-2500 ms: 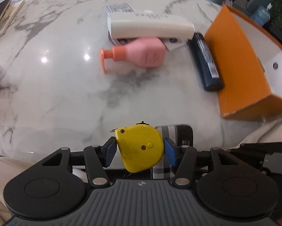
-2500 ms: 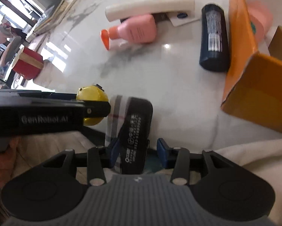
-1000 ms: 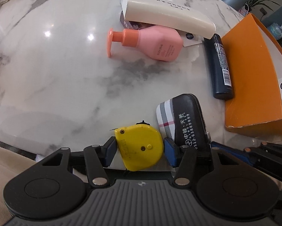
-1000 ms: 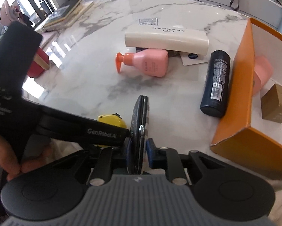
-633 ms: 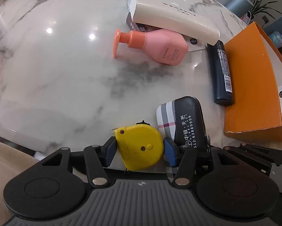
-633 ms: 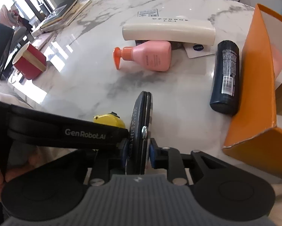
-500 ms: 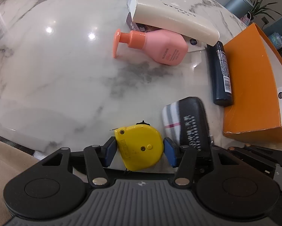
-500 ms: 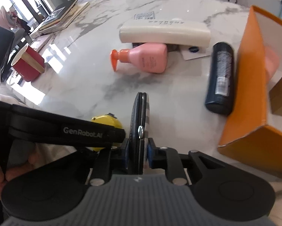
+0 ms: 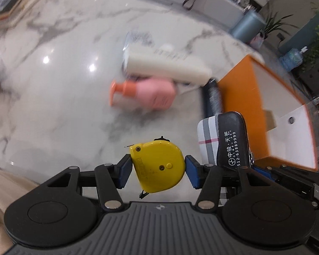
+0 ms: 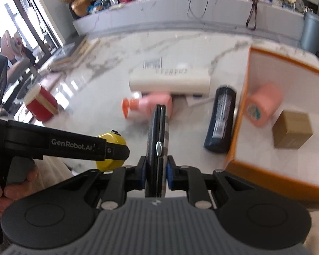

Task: Organize rigid objects
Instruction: 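Carry the tape measure with the left tool toward the orange box while the right tool holds the case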

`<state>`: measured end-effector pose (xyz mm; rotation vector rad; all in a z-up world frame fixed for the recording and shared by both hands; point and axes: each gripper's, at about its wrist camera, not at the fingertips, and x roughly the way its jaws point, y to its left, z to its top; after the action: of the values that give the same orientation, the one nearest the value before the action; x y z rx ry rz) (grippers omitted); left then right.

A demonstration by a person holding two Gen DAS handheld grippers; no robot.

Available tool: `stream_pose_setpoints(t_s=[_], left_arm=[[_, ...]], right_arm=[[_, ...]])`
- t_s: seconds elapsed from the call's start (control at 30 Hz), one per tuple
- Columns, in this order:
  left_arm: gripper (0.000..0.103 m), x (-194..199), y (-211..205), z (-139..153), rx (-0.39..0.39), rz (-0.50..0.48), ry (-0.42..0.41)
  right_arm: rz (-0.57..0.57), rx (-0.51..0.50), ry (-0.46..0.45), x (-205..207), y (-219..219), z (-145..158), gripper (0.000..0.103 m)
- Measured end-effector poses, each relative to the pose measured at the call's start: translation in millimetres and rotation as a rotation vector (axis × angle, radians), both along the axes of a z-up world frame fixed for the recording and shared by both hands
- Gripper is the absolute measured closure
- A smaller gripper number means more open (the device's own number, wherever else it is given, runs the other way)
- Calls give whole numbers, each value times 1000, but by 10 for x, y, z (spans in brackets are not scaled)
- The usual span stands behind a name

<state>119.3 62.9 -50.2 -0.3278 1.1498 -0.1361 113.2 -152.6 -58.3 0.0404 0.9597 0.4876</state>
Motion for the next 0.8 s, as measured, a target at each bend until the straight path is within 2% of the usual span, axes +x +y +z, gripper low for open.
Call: stream_pose_setpoints(t_s=[0.23,0.47,0.63,0.8], left_arm=[[41,106,-371,479,9,-86,-119],[41,238,-935,741,20,-212,-189],[41,385,-1390,747,29,-320,-202],[41,580,-1788,579,35,-409,-148]], right_arm=[[-74,41,-125,-54,-333,428,85],[-212,58,-179,9,-837,598,85],[-332,50,-157,79,-1255,529,85],[-421,65,-104,126,-1588,351,85]])
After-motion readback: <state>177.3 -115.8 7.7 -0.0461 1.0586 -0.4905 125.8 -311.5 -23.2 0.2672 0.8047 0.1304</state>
